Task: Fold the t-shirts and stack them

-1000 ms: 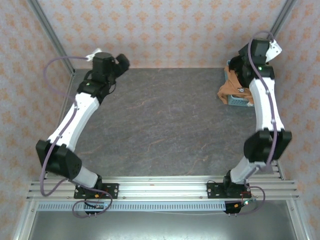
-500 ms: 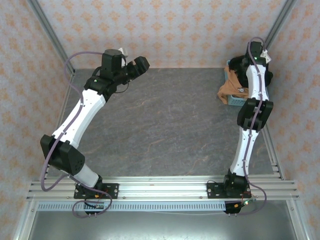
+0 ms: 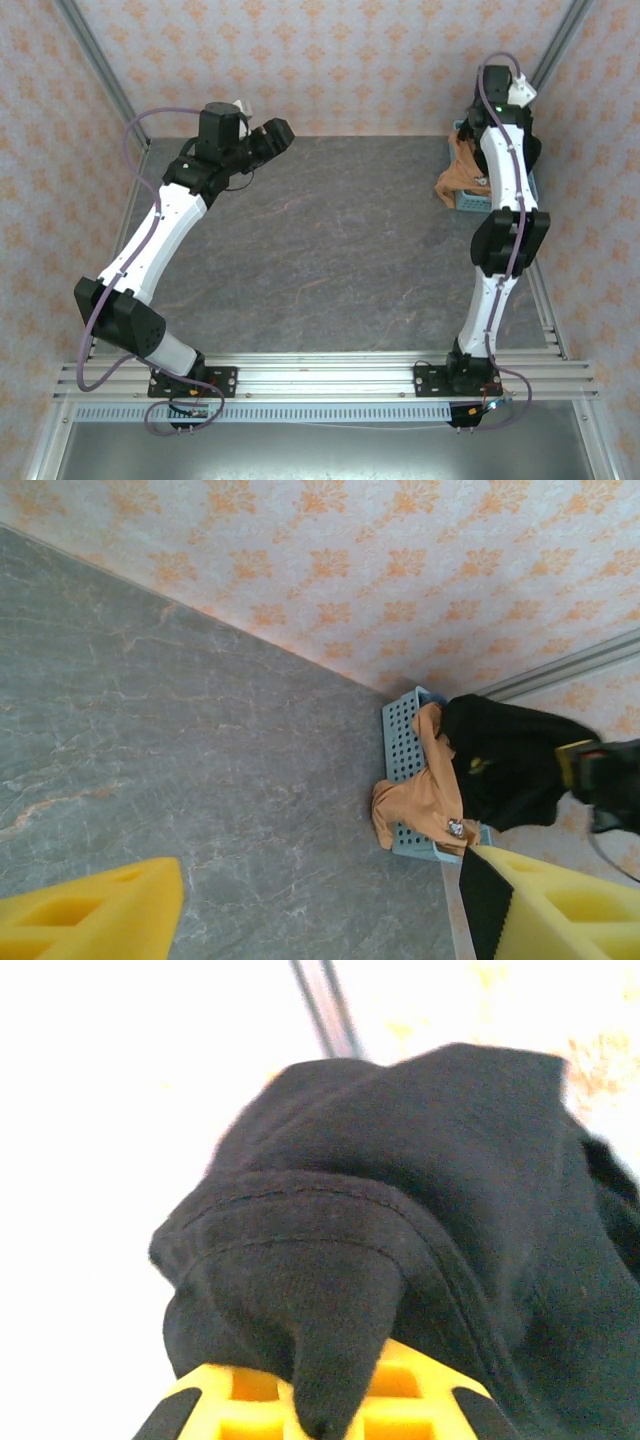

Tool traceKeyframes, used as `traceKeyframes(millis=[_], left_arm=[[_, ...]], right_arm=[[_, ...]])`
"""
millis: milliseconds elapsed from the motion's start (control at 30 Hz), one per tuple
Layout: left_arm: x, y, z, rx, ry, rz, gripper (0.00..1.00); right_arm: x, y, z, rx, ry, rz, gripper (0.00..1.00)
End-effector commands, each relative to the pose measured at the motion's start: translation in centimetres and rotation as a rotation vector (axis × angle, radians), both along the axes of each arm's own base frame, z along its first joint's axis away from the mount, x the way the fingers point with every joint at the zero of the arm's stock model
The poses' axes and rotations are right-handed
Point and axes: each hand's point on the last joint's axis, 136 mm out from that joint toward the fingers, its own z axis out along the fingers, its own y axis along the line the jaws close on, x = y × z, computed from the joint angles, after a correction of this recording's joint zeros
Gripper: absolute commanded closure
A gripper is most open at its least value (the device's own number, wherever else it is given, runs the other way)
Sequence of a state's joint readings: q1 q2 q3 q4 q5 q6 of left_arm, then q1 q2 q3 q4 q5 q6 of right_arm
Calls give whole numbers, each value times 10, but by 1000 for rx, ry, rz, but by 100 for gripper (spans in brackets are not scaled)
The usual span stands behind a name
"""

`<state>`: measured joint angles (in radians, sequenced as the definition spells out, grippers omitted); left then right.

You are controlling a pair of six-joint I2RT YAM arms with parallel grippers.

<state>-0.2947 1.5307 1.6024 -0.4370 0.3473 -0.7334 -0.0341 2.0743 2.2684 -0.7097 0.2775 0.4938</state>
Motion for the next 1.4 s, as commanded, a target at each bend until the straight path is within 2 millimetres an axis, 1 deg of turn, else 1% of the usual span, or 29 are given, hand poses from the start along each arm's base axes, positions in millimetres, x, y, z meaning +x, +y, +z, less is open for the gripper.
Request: traceKeyframes(millis=[0, 33, 67, 133, 200, 233, 267, 333, 367, 400, 433, 500, 567, 600, 633, 667, 700, 733, 767, 800, 833, 900, 933, 967, 1067, 1100, 1200, 1300, 1367], left_arm=[[2, 6, -6, 22, 22, 31, 26], [3, 6, -7, 26, 24, 36, 26], [3, 8, -8, 32, 28, 44, 26], [4, 12, -9, 53, 36, 60, 27], [4, 18, -6, 86, 36, 81, 28], [3, 22, -4, 102, 38, 93, 27], [2, 28, -2, 123, 41, 114, 27], [-1, 43, 0, 158, 50, 163, 27], [-3, 52, 1, 169, 56, 194, 26], [-6, 60, 2, 175, 61, 224, 26], [-9, 68, 0, 180, 75, 252, 24], [-16, 86, -6, 177, 110, 306, 22], [-25, 98, -15, 176, 147, 337, 22], [-30, 105, -20, 180, 165, 352, 21], [-35, 109, -23, 181, 174, 360, 21], [-40, 112, -29, 185, 190, 366, 21], [-46, 116, -36, 190, 209, 372, 20], [-50, 117, -42, 194, 227, 371, 18], [-56, 116, -49, 199, 251, 362, 17], [-60, 116, -57, 203, 276, 354, 17], [-64, 114, -67, 204, 311, 344, 16], [-71, 109, -87, 195, 378, 319, 16], [-74, 106, -95, 192, 403, 309, 16], [-75, 100, -103, 189, 420, 287, 16], [-75, 73, -124, 204, 469, 206, 16], [-75, 62, -131, 213, 485, 179, 16], [-70, 27, -158, 213, 557, 117, 15], [-62, -6, -186, 197, 627, 73, 14], [-59, -19, -202, 246, 674, 61, 14]], right_arm=[[-42, 26, 134, -67, -284, 11, 100], [-46, 36, 145, -71, -299, 34, 100], [-52, 52, 159, -84, -310, 60, 100], [-65, 82, 177, -95, -324, 112, 100], [-76, 122, 192, -122, -342, 189, 100], [-81, 139, 194, -128, -345, 225, 100], [-86, 161, 195, -125, -345, 271, 100], [-94, 205, 186, -117, -318, 367, 100], [-97, 230, 176, -118, -291, 417, 100], [-100, 253, 160, -116, -250, 464, 100], [-102, 272, 142, -105, -210, 505, 100], [-108, 325, 92, -80, -101, 644, 100], [-118, 375, 43, -50, -4, 808, 100], [-126, 402, 20, -27, 40, 921, 92], [-134, 420, 2, -7, 79, 997, 81], [-142, 431, -13, 13, 119, 1048, 64], [-149, 437, -22, 36, 144, 1089, 52], [-152, 438, -23, 40, 147, 1109, 44], [-154, 435, -25, 27, 154, 1112, 38], [-154, 426, -27, 12, 161, 1088, 34], [-153, 417, -30, 12, 171, 1067, 32], [-150, 393, -48, 69, 210, 1015, 31], [-146, 379, -60, 109, 234, 971, 32], [-145, 364, -77, 155, 269, 927, 33], [-145, 334, -122, 291, 351, 838, 38], [-147, 329, -136, 336, 378, 819, 40], [-156, 324, -176, 427, 474, 779, 41], [-163, 334, -213, 541, 541, 747, 41], [-164, 339, -232, 593, 567, 728, 41]])
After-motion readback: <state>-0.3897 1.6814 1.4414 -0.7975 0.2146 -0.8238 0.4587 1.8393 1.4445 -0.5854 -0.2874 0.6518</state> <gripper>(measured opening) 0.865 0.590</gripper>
